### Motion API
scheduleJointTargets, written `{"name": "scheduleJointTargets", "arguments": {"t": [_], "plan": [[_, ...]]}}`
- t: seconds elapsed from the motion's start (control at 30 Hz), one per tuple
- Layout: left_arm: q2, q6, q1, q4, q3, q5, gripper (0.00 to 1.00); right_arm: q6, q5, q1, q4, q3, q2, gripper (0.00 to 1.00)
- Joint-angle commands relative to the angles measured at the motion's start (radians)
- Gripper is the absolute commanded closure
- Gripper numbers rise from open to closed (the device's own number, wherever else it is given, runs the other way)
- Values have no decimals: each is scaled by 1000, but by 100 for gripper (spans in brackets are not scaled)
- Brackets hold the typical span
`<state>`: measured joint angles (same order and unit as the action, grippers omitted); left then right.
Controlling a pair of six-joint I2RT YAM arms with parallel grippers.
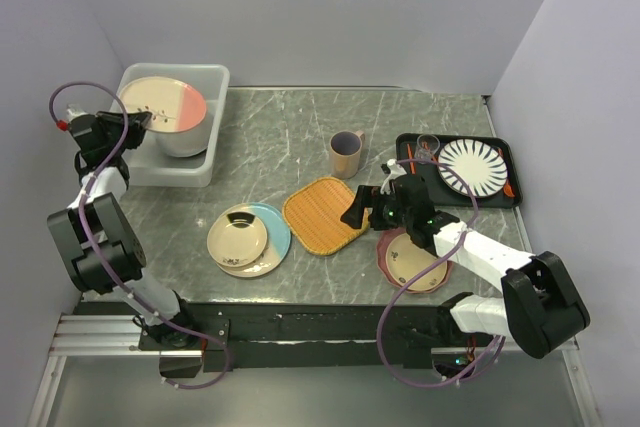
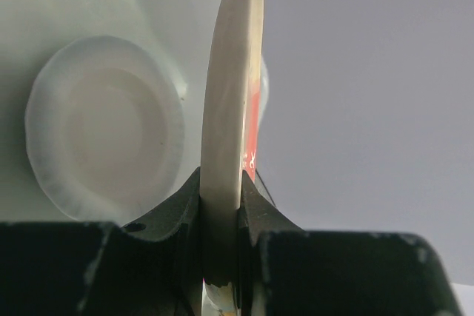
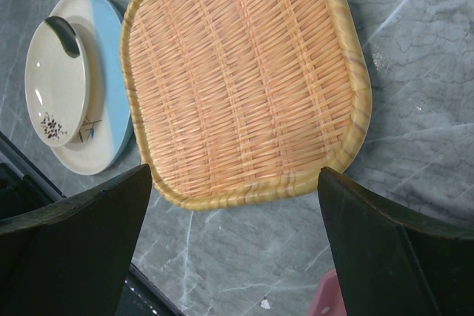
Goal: Place the plates into the plastic bin on the countertop
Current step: Place the plate in the plastic bin.
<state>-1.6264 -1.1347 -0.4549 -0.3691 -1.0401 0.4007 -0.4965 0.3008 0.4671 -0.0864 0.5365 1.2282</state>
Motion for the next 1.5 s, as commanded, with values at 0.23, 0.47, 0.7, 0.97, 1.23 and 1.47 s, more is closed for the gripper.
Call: {"name": "scheduleJointTargets", "arguments": {"t": [0.23,0.47,0.7,0.97,1.23,1.47], "plan": [[-90,55,16,-54,-143,-37,99,9,11,4,-38,39,10,0],[-176,59,28,-48,-182,-11,99,13,12,4,-36,43,17,0],[-220,114,59,39,-250,-43,99,15,11,4,-35,42,22,0],[-248,168,84,111,-294,-89,99,15,12,4,-32,46,25,0],[-280,171,82,147,-307,-102,99,18,9,4,-30,45,22,0],[-290,208,88,232,-334,-171,84,21,8,4,-24,46,24,0]]}}
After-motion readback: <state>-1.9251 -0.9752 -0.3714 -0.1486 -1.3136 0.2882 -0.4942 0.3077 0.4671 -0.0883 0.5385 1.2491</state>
